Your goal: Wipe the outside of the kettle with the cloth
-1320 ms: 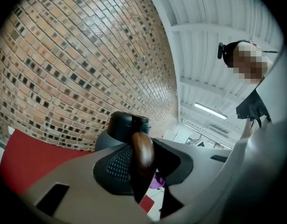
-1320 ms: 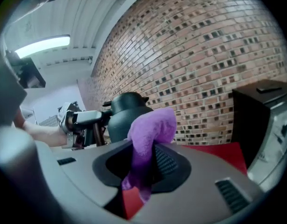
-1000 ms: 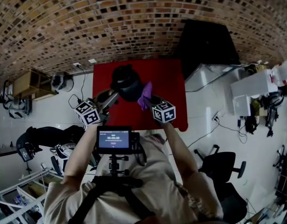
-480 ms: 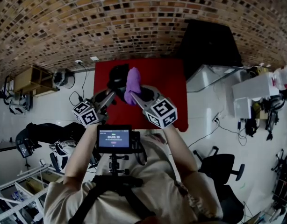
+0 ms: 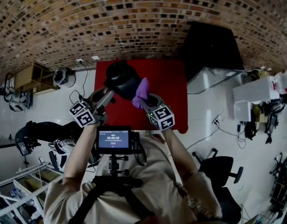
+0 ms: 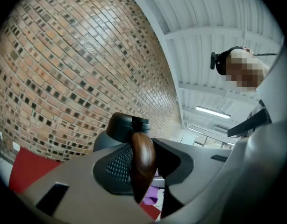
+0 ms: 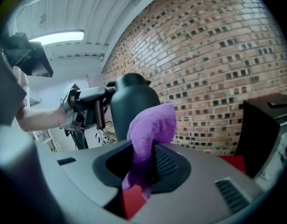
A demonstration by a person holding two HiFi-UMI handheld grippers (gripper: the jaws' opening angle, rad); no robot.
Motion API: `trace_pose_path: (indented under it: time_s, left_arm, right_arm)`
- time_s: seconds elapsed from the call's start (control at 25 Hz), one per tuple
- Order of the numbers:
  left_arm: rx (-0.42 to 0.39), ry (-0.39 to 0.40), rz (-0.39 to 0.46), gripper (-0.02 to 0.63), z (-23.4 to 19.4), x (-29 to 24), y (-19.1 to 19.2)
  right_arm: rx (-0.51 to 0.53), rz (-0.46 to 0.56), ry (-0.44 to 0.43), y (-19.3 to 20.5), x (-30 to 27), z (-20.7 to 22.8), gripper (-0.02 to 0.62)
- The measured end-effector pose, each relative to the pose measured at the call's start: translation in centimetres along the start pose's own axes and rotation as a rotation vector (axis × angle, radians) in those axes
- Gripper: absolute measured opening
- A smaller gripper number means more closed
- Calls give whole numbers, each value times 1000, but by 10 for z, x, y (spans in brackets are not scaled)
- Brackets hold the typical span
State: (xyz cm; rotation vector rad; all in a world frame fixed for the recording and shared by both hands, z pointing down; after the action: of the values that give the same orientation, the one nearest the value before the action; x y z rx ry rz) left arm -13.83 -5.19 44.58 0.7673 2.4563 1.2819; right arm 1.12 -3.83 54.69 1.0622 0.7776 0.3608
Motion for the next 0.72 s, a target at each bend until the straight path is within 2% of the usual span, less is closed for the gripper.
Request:
trace_pose_path:
  time_s: [0.16,0.32,0.44,0.6,0.72]
  left_arm:
    - [-103,46,-28,118,16,0,-15]
    - [-96,97,6,114,21,9,-28]
    - [-83,124,25,113,17,19,-33]
    - [-132,171,-16,114,13,32,-33]
    - [-156,208,-42,114,11,41,-33]
  right_arm:
    - [-51,-76,-17,39,-12,17,112]
    - [-35,-100,-38,48,-11,20,112]
    - [-32,-81,-27,44,-4,27,112]
    - [-60,-28,-7,22,11,48,112]
    - [-48,53,-69,-16,25,47,112]
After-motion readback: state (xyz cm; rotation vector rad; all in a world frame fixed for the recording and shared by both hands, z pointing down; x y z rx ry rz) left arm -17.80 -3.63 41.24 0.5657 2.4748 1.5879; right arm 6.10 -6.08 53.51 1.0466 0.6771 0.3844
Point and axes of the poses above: the fingertips, and each gripper's own axes: x backward along the fingers, z to its right, y out of its underside, the point moved 2 cm from there along x, backward along the fingers, and after that the axes turned 4 degrees about y, right-handed, at the moved point
